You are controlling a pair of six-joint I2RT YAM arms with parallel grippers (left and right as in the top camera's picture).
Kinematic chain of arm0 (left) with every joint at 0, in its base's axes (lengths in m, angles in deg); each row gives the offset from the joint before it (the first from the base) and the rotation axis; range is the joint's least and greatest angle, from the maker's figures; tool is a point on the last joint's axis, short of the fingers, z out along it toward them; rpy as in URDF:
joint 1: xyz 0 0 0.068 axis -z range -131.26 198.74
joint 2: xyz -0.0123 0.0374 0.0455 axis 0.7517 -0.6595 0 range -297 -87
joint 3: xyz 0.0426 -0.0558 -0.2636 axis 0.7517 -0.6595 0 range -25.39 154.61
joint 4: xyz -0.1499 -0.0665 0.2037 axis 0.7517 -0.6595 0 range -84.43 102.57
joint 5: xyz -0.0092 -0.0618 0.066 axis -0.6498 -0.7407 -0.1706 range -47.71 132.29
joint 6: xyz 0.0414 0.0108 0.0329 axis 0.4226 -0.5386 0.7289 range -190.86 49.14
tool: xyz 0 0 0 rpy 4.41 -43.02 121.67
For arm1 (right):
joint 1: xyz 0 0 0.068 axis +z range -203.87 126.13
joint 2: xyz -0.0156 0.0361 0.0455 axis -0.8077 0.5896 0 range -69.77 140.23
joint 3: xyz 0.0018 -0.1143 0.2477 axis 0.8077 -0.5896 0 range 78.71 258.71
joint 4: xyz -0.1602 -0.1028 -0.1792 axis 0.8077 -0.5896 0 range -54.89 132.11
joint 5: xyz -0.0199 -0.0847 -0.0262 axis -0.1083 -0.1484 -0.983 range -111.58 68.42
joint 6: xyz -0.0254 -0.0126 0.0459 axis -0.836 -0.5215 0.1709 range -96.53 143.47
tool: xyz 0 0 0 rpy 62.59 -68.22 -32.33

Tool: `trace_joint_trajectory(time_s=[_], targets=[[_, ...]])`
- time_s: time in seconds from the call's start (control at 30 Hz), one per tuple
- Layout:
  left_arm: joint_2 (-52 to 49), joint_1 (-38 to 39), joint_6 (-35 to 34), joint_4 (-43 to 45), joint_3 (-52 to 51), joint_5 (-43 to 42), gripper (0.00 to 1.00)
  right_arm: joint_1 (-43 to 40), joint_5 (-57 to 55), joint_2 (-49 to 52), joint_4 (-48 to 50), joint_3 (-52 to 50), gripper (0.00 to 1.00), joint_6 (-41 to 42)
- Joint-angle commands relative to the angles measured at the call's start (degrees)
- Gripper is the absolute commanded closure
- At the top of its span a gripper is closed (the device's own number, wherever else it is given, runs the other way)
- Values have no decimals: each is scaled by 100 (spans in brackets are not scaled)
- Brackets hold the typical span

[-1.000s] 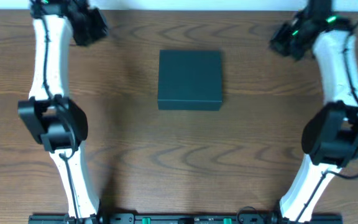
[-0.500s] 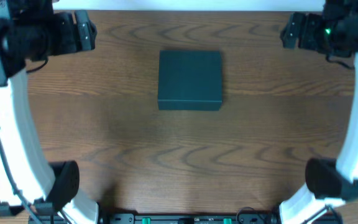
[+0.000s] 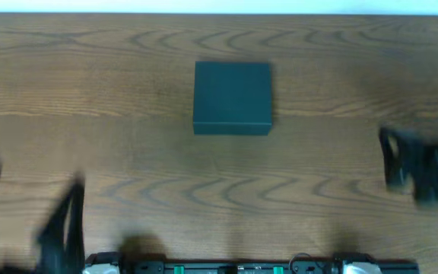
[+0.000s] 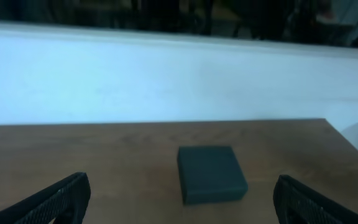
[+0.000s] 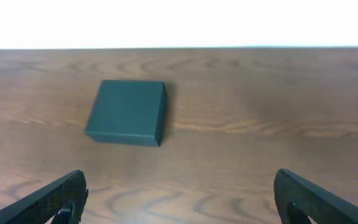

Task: Pack container

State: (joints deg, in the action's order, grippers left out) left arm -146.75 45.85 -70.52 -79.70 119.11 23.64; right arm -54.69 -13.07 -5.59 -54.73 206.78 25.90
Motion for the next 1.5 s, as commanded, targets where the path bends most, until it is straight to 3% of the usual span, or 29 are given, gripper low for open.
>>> trace_joint_trajectory(time_s=[0.0,0.2,0.3,0.5,0.7,0.8,0.87,0.97,1.07,1.2,1.47], targets=[[931,-7,96,-452,-798,232,5,26,74,-1075,-44,-640,4,-87],[2817,-7,98,-450,-2736,411,4,-15,98,-2931,122,-2133,5,-435],[3685,-9,-39,50,-4172,643,5,-136,144,-3954,1143,-3510,2,-531],[4234,-9,-293,2618,-7090,643,5,-275,763,-4824,4120,-6599,1,-507],[3731,-9,-319,6238,-10179,492,5,-275,1137,-4325,8126,-9353,1,-507],[3200,-7,-378,7847,-11204,337,5,-275,1099,-3775,9597,-10209,1,-507],[2758,-9,-378,8769,-11707,365,4,-273,1106,-3305,10275,-10585,1,-505],[1976,-9,-586,9567,-12187,363,5,-275,1097,-2651,10483,-10854,1,-444],[1419,-9,-979,9844,-12369,361,5,-291,1045,-2321,10791,-11020,1,114],[988,-9,-1773,10677,-12732,398,5,-404,907,-2297,12102,-11704,1,1108],[896,-96,-2072,10977,-13538,686,4,-651,1141,-2297,12493,-12681,1,1172]])
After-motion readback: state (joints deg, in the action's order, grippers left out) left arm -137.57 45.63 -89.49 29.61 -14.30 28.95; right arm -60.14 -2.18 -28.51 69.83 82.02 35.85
